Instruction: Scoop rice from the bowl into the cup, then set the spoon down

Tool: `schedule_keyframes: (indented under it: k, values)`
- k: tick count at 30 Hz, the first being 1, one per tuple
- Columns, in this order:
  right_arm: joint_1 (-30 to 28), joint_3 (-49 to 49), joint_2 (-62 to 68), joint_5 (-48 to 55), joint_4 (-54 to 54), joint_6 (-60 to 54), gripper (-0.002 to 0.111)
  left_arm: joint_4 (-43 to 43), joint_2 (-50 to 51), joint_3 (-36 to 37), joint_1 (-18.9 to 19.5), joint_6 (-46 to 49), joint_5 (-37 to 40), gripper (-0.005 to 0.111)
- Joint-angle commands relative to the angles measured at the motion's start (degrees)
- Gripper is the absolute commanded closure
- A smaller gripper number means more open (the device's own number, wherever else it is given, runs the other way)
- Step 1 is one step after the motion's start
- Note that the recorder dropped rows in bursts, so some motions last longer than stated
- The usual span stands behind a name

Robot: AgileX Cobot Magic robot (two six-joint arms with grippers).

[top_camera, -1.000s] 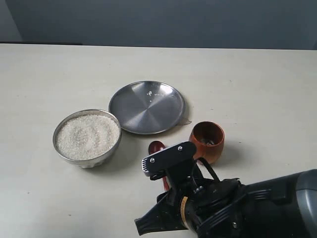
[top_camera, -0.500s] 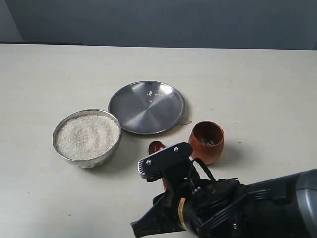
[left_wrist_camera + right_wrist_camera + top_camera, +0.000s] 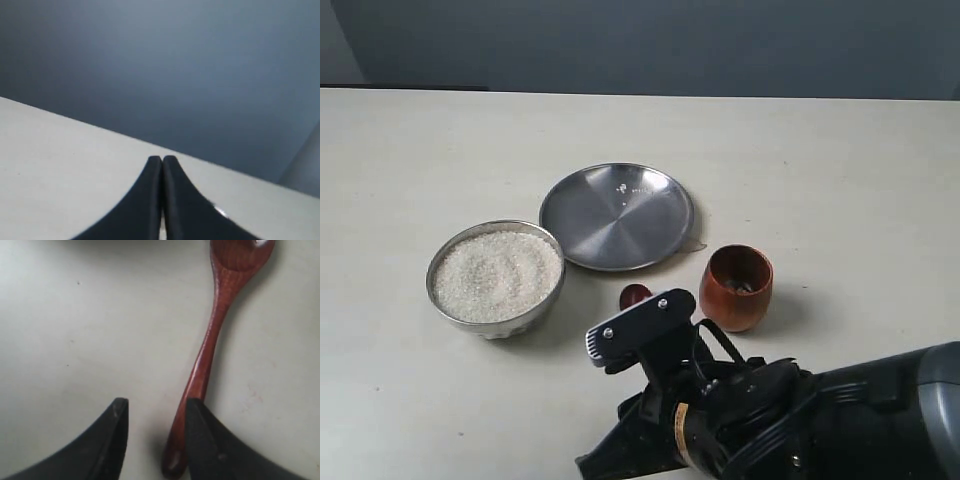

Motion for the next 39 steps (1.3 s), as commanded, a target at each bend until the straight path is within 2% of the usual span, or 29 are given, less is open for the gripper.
schedule_keyframes:
  k: [1, 3, 7, 14, 19, 25, 34, 39]
  values:
    - [0.14, 0.21, 0.1, 0.23, -1.32, 1.28, 0.071, 0.41, -0.27, -6.38, -0.16, -0.09, 0.57, 0.106]
    - [0.14, 0.21, 0.1, 0.23, -2.48, 2.72, 0.071, 5.55, 0.21, -9.81, -0.16, -0.25, 4.87, 0.106]
    - [0.14, 0.21, 0.1, 0.23, -3.07, 3.84, 0.071, 7.82, 7.03, -14.19, -0.16, -0.13, 12.7, 0.106]
    - [0.14, 0.21, 0.1, 0.23, -3.07, 4.23, 0.071, 8.46, 27.17, -22.04, -0.16, 4.99, 24.78, 0.106]
    - [0.14, 0.21, 0.1, 8.47, 0.07, 4.49, 0.071, 8.46, 40.42, -25.84, -0.16, 11.68, 32.3, 0.106]
    - [0.14, 1.17, 0.24, 5.67, 0.55, 4.49, 0.071, 7.75, 46.96, -25.84, -0.16, 13.18, 34.06, 0.106]
    - [0.14, 1.28, 2.42, 3.23, 0.08, 5.63, 0.071, 8.11, 46.98, -25.84, -0.16, 13.18, 33.96, 0.106]
    - [0.14, 1.28, 2.78, 0.02, -4.52, 10.15, 0.071, 8.21, 46.98, -25.84, -0.16, 13.18, 33.87, 0.106]
